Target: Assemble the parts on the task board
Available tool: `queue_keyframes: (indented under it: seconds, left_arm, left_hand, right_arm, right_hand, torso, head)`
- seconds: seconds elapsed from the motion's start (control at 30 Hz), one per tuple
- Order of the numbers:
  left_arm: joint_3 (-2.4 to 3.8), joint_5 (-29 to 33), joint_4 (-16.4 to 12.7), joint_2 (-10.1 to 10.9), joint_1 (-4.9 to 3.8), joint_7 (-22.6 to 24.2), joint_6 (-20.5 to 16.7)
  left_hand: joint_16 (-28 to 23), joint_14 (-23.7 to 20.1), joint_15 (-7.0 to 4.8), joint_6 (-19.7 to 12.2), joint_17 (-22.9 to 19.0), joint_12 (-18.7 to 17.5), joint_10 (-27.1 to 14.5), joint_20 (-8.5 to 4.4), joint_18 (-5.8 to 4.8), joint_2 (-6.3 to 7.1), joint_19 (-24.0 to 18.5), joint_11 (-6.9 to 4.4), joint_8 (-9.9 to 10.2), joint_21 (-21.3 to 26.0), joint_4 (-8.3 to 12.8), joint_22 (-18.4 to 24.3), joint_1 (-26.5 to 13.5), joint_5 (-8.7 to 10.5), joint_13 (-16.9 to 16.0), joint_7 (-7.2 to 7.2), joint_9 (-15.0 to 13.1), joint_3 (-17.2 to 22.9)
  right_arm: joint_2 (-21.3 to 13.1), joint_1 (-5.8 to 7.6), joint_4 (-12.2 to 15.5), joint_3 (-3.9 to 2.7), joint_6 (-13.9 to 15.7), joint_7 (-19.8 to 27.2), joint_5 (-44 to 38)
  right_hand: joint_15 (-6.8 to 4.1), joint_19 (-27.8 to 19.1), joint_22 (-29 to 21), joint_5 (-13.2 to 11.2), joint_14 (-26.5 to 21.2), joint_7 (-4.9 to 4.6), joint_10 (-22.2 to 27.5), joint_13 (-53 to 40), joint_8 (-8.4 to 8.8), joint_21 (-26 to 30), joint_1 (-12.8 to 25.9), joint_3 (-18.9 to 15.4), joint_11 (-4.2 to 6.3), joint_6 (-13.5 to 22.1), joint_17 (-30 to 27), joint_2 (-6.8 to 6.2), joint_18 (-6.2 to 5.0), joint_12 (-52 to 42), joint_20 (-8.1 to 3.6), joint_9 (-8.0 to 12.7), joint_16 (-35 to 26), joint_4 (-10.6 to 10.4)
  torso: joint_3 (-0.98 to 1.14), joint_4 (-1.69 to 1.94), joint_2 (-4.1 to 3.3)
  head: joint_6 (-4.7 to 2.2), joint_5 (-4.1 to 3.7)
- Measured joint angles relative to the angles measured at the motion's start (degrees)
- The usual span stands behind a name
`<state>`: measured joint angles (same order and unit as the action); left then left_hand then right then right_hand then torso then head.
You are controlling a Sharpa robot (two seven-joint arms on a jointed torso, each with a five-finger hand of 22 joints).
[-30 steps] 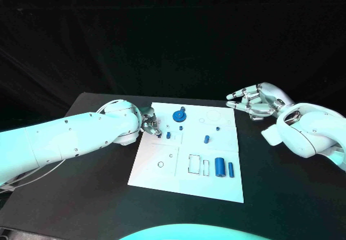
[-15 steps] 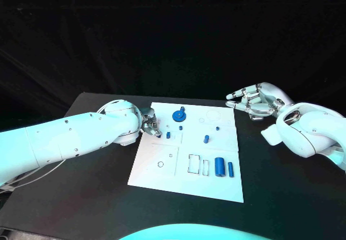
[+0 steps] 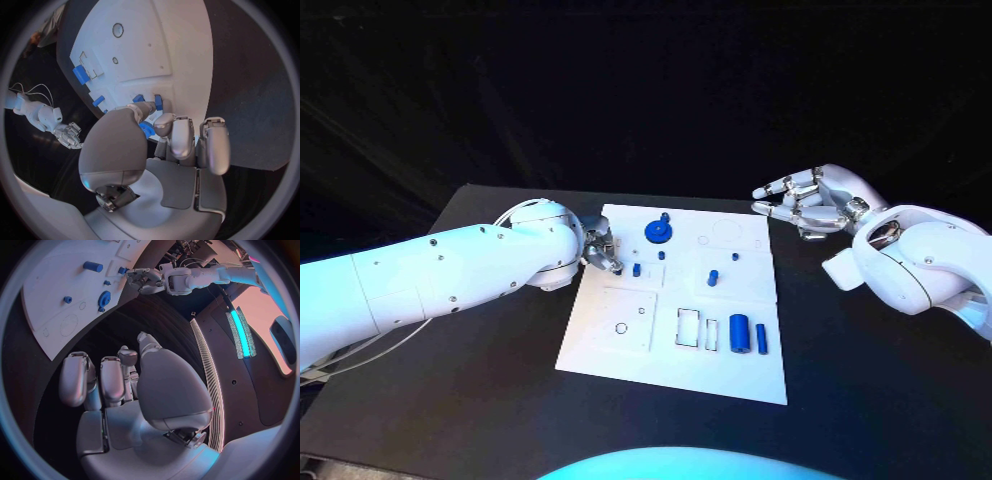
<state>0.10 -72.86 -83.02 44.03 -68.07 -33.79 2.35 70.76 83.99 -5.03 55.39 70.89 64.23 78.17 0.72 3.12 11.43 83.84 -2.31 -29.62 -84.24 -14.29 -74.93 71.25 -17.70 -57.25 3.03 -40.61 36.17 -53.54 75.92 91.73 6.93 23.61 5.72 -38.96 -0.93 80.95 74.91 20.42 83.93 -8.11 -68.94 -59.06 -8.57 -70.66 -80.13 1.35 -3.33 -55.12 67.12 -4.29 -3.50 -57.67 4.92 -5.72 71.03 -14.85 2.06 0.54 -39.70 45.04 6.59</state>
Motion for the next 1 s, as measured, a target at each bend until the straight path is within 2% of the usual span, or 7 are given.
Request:
queue_keyframes:
  seconds: [0.13, 0.33, 0.43, 0.67, 0.9, 0.97, 1.0]
  left_arm:
    - [-0.02, 0.09, 0.18, -0.1, 0.02, -0.19, 0.02]
    - [0.01, 0.36, 0.47, -0.3, 0.01, -0.43, 0.0]
    - [0.02, 0.52, 0.65, -0.42, 0.0, -0.6, -0.02]
    - [0.02, 0.91, 0.91, -0.62, 0.0, -0.98, -0.1]
    - [-0.04, 1.3, 1.12, -0.73, 0.06, -1.23, -0.16]
    - [-0.04, 1.37, 1.17, -0.75, 0.07, -1.28, -0.16]
    - [-0.05, 1.41, 1.21, -0.76, 0.08, -1.3, -0.16]
  left_hand:
    - [0.0, -0.01, -0.28, 0.42, -0.01, 0.0, 0.37, -0.02, 0.0, 0.35, 0.02, -0.36, -0.35, 0.0, 2.25, 0.0, -2.91, -0.06, 0.35, -0.42, -0.38, 2.19]
    - [0.0, 0.01, -0.43, 0.52, 0.05, 0.86, 0.74, -0.22, 0.0, 0.07, 0.22, -0.73, -0.99, 0.0, 4.14, 0.0, -4.2, 0.28, -0.91, -0.52, -0.38, 1.36]
    - [0.0, 0.0, -0.84, 0.83, 0.05, 0.87, 0.79, -0.43, 0.0, 0.04, 0.01, -0.78, -1.06, 0.0, 3.47, 0.01, -4.23, 0.29, -1.19, -0.83, -0.44, -0.33]
    - [0.0, 0.0, -0.84, 1.65, 0.09, 1.21, 1.26, -0.63, 0.0, -0.23, 0.21, -1.25, -1.09, 0.0, 2.06, 0.01, -4.5, 0.26, -1.44, -1.66, -0.64, -4.19]
    - [0.0, 0.0, -0.84, 2.46, 0.09, 1.22, 1.09, -0.63, 0.0, -0.24, 0.21, -1.1, -1.25, 0.0, 1.07, 0.01, -4.5, 0.26, -1.69, -2.46, -0.5, -7.86]
    - [0.0, 0.0, -0.84, 2.56, 0.09, 1.46, 1.03, -0.63, -0.01, -0.25, 0.21, -1.04, -1.5, 0.0, 0.86, 0.01, -4.49, 0.26, -1.71, -2.56, -0.5, -8.68]
    - [0.0, 0.0, -0.84, 2.57, 0.13, 1.46, 1.03, -0.63, -0.01, -0.28, 0.21, -1.04, -1.66, 0.0, 0.69, 0.01, -4.46, 0.26, -1.79, -2.57, -0.48, -9.18]
  right_arm:
    - [0.01, 0.0, -0.03, 0.0, -0.01, 0.01, 0.0]
    - [0.03, -0.01, -0.06, 0.0, -0.01, 0.03, -0.01]
    - [0.03, -0.02, -0.08, 0.0, -0.01, 0.04, -0.01]
    - [0.02, -0.04, -0.08, 0.0, -0.01, 0.06, -0.02]
    - [0.01, -0.04, -0.08, 0.01, -0.01, 0.08, -0.02]
    - [0.01, -0.05, -0.09, 0.01, -0.01, 0.09, -0.02]
    - [0.01, -0.05, -0.09, 0.01, -0.01, 0.1, -0.02]
  right_hand:
    - [0.0, 0.0, 0.0, 0.0, 0.0, 0.0, 0.0, 0.04, 0.0, 0.0, 0.14, 0.0, 0.0, 0.0, 0.0, 0.14, 0.0, 0.0, 0.0, 0.0, 0.0, 0.0]
    - [0.0, 0.0, 0.0, 0.34, 0.0, 0.0, 0.04, 0.04, 0.0, 0.0, 0.14, 0.0, 0.04, 0.0, 0.0, 0.14, 0.0, 0.0, 0.0, 0.0, 0.0, 0.0]
    - [0.0, 0.0, 0.0, 0.34, 0.0, 0.01, 0.15, 0.04, 0.0, 0.03, 0.14, -0.01, 0.15, 0.01, 0.0, 0.14, 0.0, 0.0, 0.0, 0.0, -0.05, -0.01]
    - [0.0, 0.0, 0.04, 0.34, 0.0, 0.01, 0.15, 0.03, 0.0, 0.24, 0.13, -0.18, 0.15, 0.01, 0.0, 0.13, 0.0, 0.0, 0.0, 0.0, -0.23, -0.18]
    - [0.0, 0.0, 0.04, 0.44, 0.0, 0.01, 0.15, 0.16, 0.0, 0.24, 0.14, -0.25, 0.15, 0.01, -0.01, 0.14, 0.0, 0.0, 0.0, -0.01, -0.23, -0.25]
    - [0.0, 0.0, 0.04, 0.67, 0.0, 0.01, 0.14, 0.16, 0.0, 0.24, 0.64, -0.55, 0.15, 0.01, -0.01, 0.61, 0.0, 0.0, 0.0, 0.04, -0.23, -0.55]
    - [0.0, 0.0, 0.03, 0.67, 0.0, 0.01, 0.14, 0.16, 0.0, 0.23, 1.18, -0.81, 0.15, 0.01, 0.01, 0.21, 0.0, 0.0, 0.0, 0.06, -0.23, -0.81]
  torso:
    - [0.0, -0.01, -0.01]
    - [0.01, -0.02, -0.01]
    - [0.03, -0.02, -0.01]
    - [0.03, -0.02, -0.01]
    - [0.02, -0.02, -0.01]
    - [0.02, -0.02, -0.01]
    - [0.02, -0.02, -0.01]
  head:
    - [0.02, 0.01]
    - [0.14, 0.02]
    - [0.2, 0.02]
    - [0.26, -0.04]
    - [0.28, -0.12]
    - [0.28, -0.13]
    - [0.29, -0.15]
